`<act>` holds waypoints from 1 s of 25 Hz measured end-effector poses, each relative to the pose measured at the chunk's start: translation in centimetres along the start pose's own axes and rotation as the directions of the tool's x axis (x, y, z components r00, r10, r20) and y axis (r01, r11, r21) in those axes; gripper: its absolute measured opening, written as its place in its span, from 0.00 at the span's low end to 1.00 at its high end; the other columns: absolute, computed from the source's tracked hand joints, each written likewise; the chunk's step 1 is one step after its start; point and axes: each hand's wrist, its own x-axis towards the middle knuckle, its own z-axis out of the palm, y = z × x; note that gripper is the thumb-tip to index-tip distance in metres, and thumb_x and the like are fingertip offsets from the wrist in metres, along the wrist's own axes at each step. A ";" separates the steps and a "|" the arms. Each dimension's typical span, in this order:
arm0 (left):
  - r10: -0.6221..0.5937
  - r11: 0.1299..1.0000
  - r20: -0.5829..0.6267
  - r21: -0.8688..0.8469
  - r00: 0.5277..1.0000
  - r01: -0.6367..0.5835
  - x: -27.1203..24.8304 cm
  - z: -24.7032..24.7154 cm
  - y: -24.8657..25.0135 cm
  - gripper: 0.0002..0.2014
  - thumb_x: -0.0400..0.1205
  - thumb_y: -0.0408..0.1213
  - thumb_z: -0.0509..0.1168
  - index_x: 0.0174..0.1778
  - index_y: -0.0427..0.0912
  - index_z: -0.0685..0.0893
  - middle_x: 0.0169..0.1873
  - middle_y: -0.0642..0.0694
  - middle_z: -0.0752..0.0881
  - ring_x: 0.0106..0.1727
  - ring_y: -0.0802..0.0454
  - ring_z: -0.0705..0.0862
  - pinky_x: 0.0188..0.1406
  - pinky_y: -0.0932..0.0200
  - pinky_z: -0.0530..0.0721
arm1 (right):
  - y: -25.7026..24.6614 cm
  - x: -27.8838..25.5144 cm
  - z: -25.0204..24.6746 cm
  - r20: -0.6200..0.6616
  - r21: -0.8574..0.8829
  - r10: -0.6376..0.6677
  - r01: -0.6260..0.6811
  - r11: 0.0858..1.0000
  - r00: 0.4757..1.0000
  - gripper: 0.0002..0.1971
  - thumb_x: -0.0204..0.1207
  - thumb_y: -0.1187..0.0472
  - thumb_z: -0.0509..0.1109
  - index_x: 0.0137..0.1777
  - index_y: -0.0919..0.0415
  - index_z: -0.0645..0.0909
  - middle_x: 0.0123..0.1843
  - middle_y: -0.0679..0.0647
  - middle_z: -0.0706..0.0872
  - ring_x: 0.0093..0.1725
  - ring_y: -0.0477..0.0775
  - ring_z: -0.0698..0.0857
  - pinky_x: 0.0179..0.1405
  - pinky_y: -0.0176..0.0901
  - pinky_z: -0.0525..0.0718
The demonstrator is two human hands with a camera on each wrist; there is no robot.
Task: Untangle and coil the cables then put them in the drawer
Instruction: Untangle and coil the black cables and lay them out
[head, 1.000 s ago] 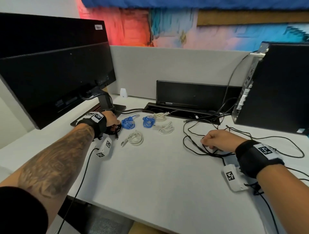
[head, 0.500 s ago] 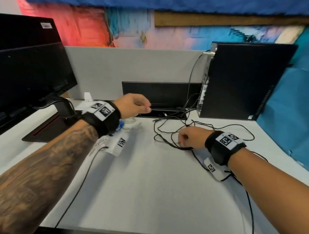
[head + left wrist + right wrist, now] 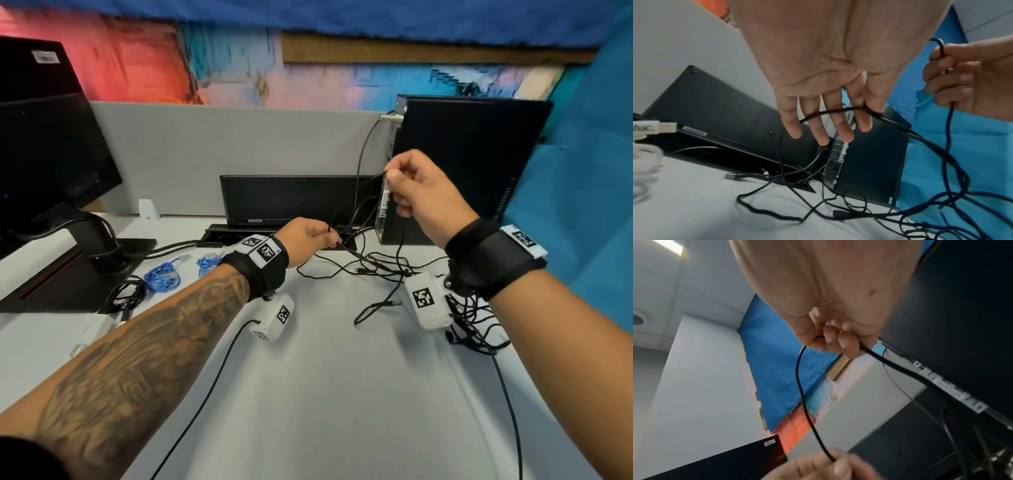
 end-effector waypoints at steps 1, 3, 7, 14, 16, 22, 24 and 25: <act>0.023 0.999 -0.014 -0.029 1.000 -0.024 0.0 0.1 0.5 0.10 0.86 0.46 0.65 0.56 0.48 0.89 0.52 0.46 0.90 0.57 0.50 0.87 0.63 0.54 0.83 | -0.2 0.2 0.2 -0.002 0.038 0.004 -0.004 0.999 1.000 0.07 0.89 0.60 0.61 0.50 0.49 0.77 0.38 0.46 0.76 0.33 0.43 0.72 0.33 0.38 0.74; 0.065 0.988 0.002 -0.141 0.998 -0.064 0.1 0.5 2.0 0.12 0.83 0.45 0.69 0.62 0.48 0.87 0.52 0.51 0.89 0.52 0.56 0.87 0.55 0.62 0.84 | -0.5 0.7 1.0 0.004 0.091 0.029 -0.029 0.995 1.000 0.07 0.89 0.61 0.59 0.52 0.52 0.77 0.38 0.47 0.78 0.33 0.43 0.73 0.33 0.37 0.75; 0.121 0.992 0.064 -0.044 0.991 -0.118 0.6 3.0 4.8 0.12 0.77 0.57 0.73 0.52 0.58 0.88 0.34 0.56 0.86 0.34 0.64 0.81 0.37 0.68 0.78 | -1.7 1.0 3.5 0.096 0.393 0.082 -0.114 0.912 0.992 0.07 0.90 0.63 0.58 0.54 0.56 0.77 0.39 0.50 0.81 0.36 0.46 0.79 0.38 0.40 0.78; 0.117 0.919 -0.072 -0.371 0.990 -0.136 1.9 3.4 4.4 0.11 0.86 0.38 0.66 0.40 0.44 0.89 0.34 0.45 0.89 0.30 0.47 0.81 0.37 0.55 0.81 | -1.2 -0.9 2.1 -0.052 -0.145 0.011 -0.019 0.989 0.999 0.15 0.81 0.53 0.74 0.63 0.58 0.77 0.55 0.51 0.83 0.51 0.46 0.83 0.53 0.41 0.85; 0.040 0.895 -0.087 -0.441 0.995 -0.074 2.5 2.6 3.7 0.12 0.87 0.41 0.64 0.39 0.45 0.89 0.33 0.46 0.89 0.30 0.51 0.83 0.38 0.54 0.83 | 0.5 -2.0 1.2 0.146 -0.386 0.212 -0.142 0.912 0.966 0.17 0.76 0.51 0.79 0.58 0.59 0.81 0.48 0.50 0.84 0.44 0.45 0.82 0.47 0.41 0.83; -0.082 0.872 -0.188 -0.489 0.979 -0.021 3.2 0.7 4.8 0.13 0.89 0.42 0.59 0.46 0.44 0.87 0.34 0.49 0.87 0.31 0.58 0.81 0.38 0.59 0.81 | 3.4 -3.2 0.9 0.175 -0.583 0.116 0.008 0.813 0.978 0.08 0.79 0.51 0.76 0.45 0.54 0.91 0.54 0.50 0.88 0.54 0.51 0.85 0.54 0.46 0.80; -0.090 0.873 -0.244 -0.485 0.966 -0.042 3.8 -0.9 5.4 0.14 0.90 0.41 0.57 0.44 0.45 0.85 0.33 0.51 0.85 0.29 0.59 0.79 0.36 0.61 0.79 | 3.0 -3.7 0.8 0.245 -0.598 0.154 0.024 0.801 0.957 0.12 0.81 0.49 0.73 0.51 0.56 0.93 0.67 0.53 0.84 0.65 0.53 0.82 0.61 0.43 0.76; -0.091 0.879 -0.280 -0.473 0.956 -0.055 4.1 -1.6 5.7 0.15 0.90 0.40 0.56 0.42 0.45 0.84 0.31 0.51 0.84 0.27 0.60 0.77 0.33 0.62 0.77 | 3.0 -3.9 0.8 0.287 -0.621 0.202 0.021 0.784 0.936 0.14 0.82 0.48 0.72 0.52 0.59 0.92 0.67 0.56 0.84 0.66 0.55 0.82 0.62 0.45 0.78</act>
